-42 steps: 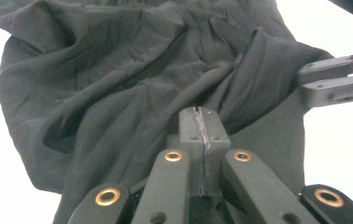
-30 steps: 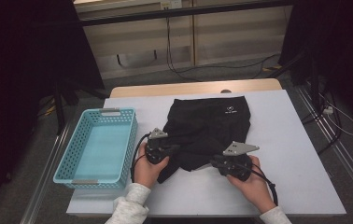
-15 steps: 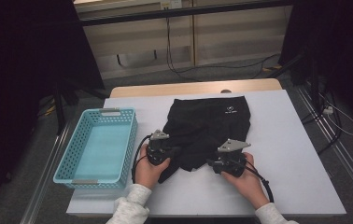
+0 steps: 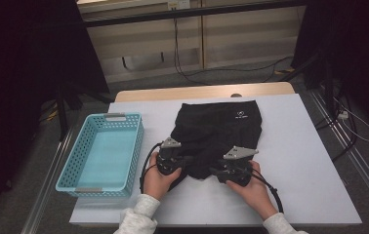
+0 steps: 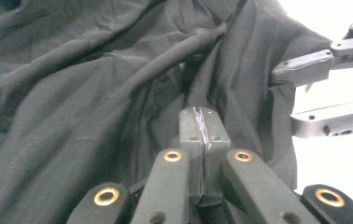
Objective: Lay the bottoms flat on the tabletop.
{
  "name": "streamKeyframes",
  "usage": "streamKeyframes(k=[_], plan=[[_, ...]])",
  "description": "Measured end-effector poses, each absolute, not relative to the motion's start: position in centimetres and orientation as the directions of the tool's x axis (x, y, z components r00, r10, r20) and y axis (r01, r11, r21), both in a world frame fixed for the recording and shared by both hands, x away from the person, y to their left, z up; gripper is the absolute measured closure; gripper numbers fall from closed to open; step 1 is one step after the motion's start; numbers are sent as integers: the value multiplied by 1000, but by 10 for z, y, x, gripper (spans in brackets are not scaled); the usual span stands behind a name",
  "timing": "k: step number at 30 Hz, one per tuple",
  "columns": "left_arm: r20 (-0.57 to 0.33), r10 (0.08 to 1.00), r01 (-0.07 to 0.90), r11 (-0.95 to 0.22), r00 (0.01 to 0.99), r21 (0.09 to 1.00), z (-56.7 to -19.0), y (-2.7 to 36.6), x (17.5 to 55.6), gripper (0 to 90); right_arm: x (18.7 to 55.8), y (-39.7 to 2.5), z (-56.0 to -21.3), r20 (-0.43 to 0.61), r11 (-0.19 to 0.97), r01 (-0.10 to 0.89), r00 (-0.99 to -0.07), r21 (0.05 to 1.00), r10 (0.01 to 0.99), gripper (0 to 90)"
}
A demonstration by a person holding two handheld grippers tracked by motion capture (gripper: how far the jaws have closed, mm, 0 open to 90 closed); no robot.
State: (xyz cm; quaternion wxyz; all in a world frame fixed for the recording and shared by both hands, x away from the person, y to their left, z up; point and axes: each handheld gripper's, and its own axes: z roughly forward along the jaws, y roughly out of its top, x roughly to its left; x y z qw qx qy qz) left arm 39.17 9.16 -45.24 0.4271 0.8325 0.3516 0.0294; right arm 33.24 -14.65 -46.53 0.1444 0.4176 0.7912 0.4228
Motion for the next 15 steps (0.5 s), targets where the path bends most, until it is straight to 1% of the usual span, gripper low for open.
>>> streamKeyframes(k=[2, 3, 5, 6, 7, 8, 9, 13, 15], plan=[[-253, 605, 559, -392, 755, 730, -452, 90, 391, 894, 332, -145, -465, 126, 290, 539, -606, 791, 785, 526], [-250, 605, 557, -393, 756, 732, -452, 89, 391, 894, 333, -145, -465, 124, 288, 539, -603, 791, 788, 557], [-256, 604, 560, -388, 754, 732, -452, 88, 390, 893, 334, -147, -466, 129, 277, 550, -587, 788, 799, 638], [-256, 603, 558, -388, 755, 733, -452, 88, 390, 893, 334, -147, -466, 136, 271, 556, -584, 786, 801, 717], [-255, 599, 556, -393, 759, 733, -452, 88, 390, 893, 335, -148, -466, 145, 270, 557, -589, 785, 795, 775], [-256, 594, 554, -395, 763, 733, -451, 88, 390, 894, 335, -148, -466, 144, 268, 559, -585, 785, 798, 807], [-252, 595, 551, -395, 763, 736, -451, 88, 389, 893, 335, -148, -466, 146, 270, 559, -588, 784, 795, 858], [-253, 600, 548, -379, 759, 746, -447, 90, 389, 894, 335, -149, -466, 131, 303, 555, -610, 775, 782, 871], [-253, 602, 546, -372, 758, 751, -445, 92, 390, 894, 333, -152, -465, 134, 302, 557, -610, 774, 781, 872]])
